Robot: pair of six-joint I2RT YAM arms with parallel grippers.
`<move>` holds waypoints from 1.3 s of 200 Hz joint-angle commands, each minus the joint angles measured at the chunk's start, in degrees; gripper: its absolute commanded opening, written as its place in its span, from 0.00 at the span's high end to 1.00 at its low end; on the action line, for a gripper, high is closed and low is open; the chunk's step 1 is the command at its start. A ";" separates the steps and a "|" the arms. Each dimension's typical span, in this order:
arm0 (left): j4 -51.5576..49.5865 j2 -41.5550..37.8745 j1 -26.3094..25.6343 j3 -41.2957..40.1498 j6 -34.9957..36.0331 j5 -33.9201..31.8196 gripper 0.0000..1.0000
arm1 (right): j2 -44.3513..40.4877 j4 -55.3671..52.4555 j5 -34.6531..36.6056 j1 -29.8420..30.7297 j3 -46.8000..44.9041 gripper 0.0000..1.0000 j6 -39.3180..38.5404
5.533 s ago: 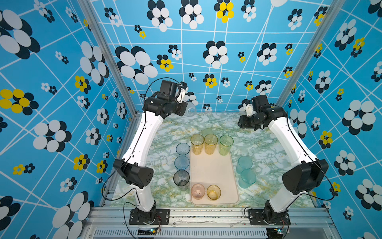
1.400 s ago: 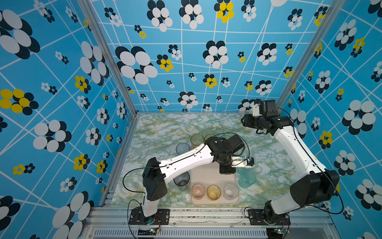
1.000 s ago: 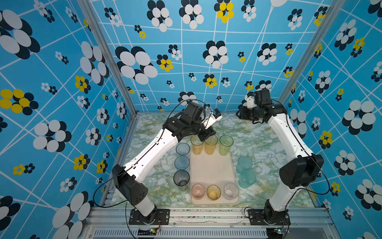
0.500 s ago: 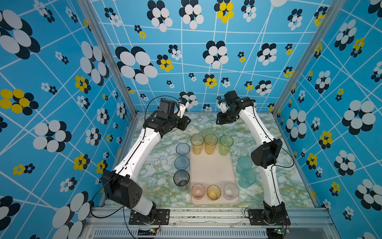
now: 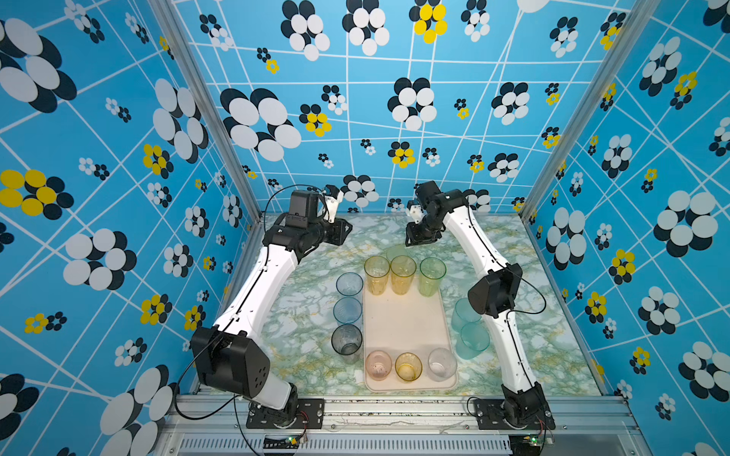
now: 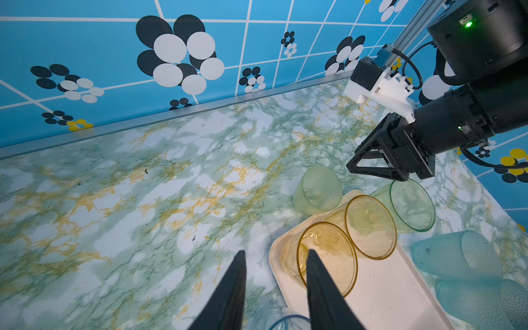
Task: Place the glasses into the tray
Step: Pick up the glass from the top-center of the table.
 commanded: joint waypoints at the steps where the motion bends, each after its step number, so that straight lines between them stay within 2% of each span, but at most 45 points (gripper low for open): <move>1: 1.16 0.16 1.26 -0.90 -0.42 1.63 0.63 | 2.53 -0.48 0.08 0.73 2.37 0.54 1.36; 45: 1.70 -0.79 2.59 -3.06 -0.42 2.34 0.63 | 4.36 0.08 4.23 1.25 3.55 0.54 2.01; 119: 2.23 -1.50 3.73 -4.05 -0.07 2.62 0.63 | 5.91 1.75 4.37 1.74 4.23 0.55 2.90; 192: 2.47 -1.94 4.95 -4.84 0.11 3.32 0.63 | 8.02 0.92 4.64 2.27 6.10 0.63 2.81; 260: 2.92 -2.20 5.59 -5.60 0.20 3.72 0.63 | 8.95 0.74 6.36 2.62 6.35 0.64 2.63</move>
